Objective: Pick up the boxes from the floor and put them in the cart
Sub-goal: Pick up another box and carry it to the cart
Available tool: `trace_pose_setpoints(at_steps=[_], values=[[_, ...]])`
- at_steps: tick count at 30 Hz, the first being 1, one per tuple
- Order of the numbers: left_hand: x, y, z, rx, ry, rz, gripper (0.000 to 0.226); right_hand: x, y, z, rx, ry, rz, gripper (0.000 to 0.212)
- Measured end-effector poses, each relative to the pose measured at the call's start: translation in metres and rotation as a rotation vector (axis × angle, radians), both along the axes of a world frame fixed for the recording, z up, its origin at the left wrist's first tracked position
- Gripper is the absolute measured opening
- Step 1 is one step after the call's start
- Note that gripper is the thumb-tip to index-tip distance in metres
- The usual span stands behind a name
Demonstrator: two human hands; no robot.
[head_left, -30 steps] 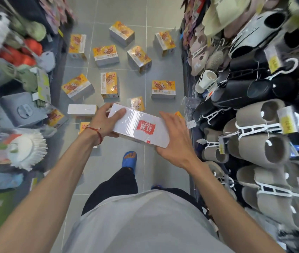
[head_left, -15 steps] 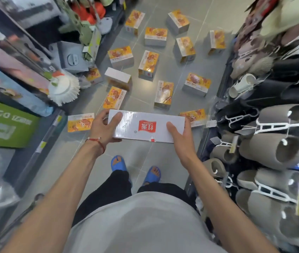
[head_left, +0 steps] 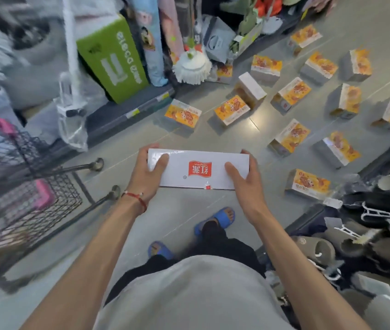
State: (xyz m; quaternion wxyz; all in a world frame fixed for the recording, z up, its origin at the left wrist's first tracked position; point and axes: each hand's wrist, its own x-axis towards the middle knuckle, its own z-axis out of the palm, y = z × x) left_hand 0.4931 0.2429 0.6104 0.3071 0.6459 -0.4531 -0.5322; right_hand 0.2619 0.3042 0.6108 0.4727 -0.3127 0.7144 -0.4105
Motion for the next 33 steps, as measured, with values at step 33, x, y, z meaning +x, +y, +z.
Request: trace_pose_setpoints(at_steps=[33], values=[[0.400,0.141,0.072,-0.245,-0.162,0.993,0.054,0.471,-0.086,0.045,-0.111,-0.255,0.975,0.065]])
